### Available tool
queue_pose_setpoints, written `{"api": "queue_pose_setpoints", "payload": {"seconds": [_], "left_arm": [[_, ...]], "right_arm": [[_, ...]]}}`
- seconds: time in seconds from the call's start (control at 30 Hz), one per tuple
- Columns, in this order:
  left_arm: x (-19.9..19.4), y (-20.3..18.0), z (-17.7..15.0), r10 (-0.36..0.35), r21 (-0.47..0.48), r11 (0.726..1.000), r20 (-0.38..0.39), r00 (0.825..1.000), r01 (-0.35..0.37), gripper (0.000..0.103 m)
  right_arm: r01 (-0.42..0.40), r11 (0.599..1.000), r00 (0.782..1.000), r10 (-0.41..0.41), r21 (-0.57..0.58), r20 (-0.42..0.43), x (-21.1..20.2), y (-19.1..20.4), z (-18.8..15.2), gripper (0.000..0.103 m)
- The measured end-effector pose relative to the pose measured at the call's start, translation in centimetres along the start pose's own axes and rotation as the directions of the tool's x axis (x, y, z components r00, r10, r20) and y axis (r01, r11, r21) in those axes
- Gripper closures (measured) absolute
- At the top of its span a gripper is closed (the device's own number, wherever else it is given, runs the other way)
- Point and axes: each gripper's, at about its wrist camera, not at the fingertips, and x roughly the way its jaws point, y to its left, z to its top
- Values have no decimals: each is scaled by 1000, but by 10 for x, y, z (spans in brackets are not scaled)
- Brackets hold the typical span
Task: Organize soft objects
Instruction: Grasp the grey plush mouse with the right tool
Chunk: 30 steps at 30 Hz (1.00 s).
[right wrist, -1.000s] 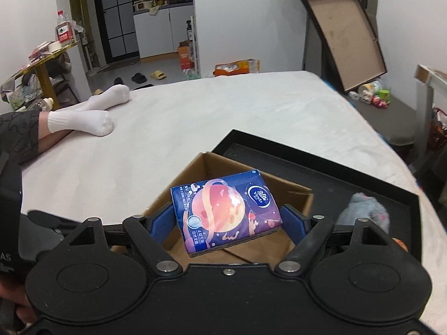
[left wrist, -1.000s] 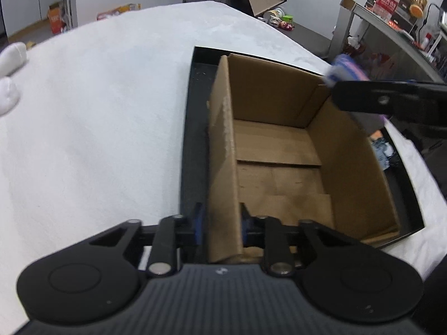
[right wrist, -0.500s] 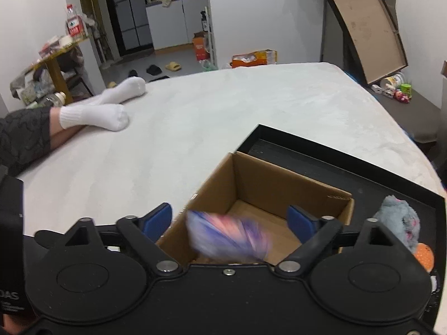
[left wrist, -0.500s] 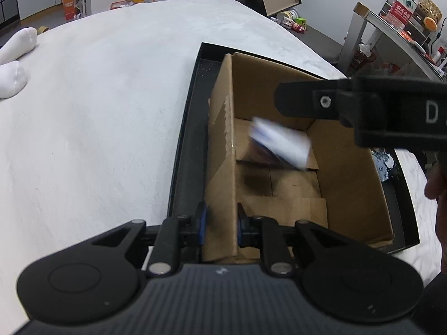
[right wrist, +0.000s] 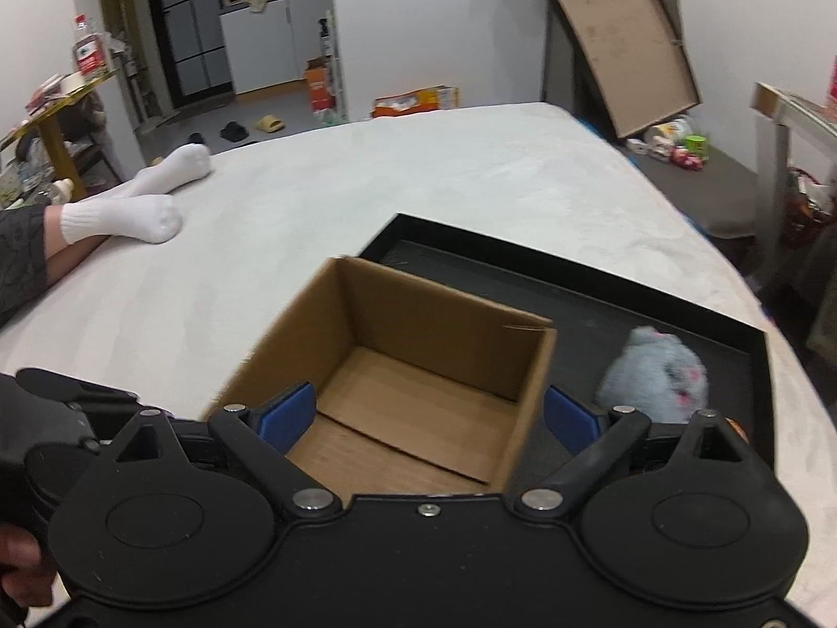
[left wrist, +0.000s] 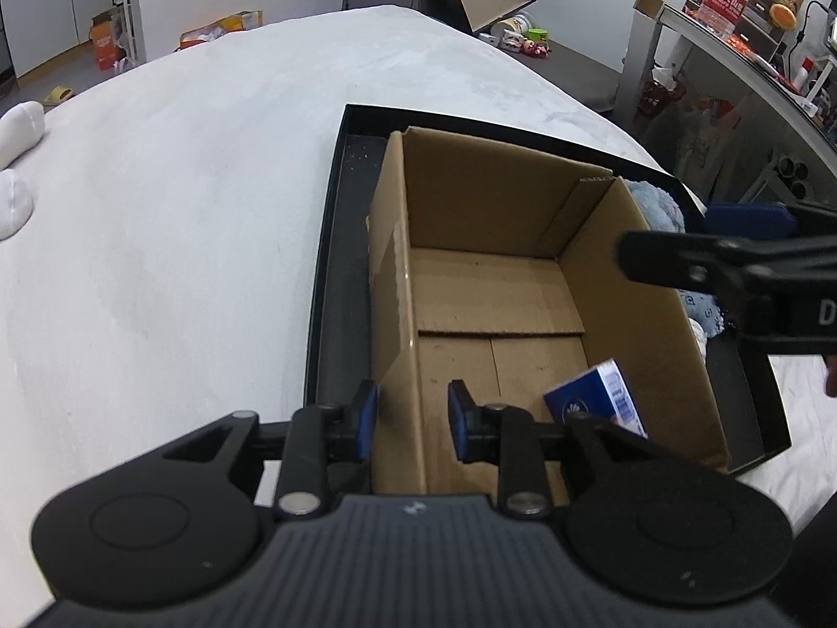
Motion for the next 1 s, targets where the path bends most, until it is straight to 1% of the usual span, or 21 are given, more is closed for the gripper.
{"api": "queue_pose_setpoints", "payload": {"seconds": [0.07,0.13,0.3,0.43,0.57,0.63,0.77,1.0], "left_arm": [[2,-2,3,9,3,1000,1,1000,-9,64],[2,-5,6,25,13,1000,10,1000,-25,59],[6,-10,14,54,29,998,21,998,-54,53],[10,-16,21,89,48,995,23,996,-90,48],[15,-19,29,104,47,993,19,994,-105,47],[18,-21,33,114,42,993,20,993,-114,47],[22,-25,39,143,46,988,25,989,-144,47],[38,-31,46,194,59,979,-5,981,-194,47]], "right_arm": [[25,1000,1000,-25,14,3,-1,-10,-1,9],[54,998,999,-54,25,9,-2,-21,-3,9],[103,992,994,-105,72,17,3,-50,-6,9],[156,981,988,-157,112,3,13,-72,-10,9],[191,973,982,-190,133,-18,25,-91,-15,9],[203,970,979,-201,134,-28,31,-99,-17,7],[215,968,976,-211,126,-43,45,-113,-21,2],[215,968,976,-207,129,-72,67,-129,-23,2]]}}
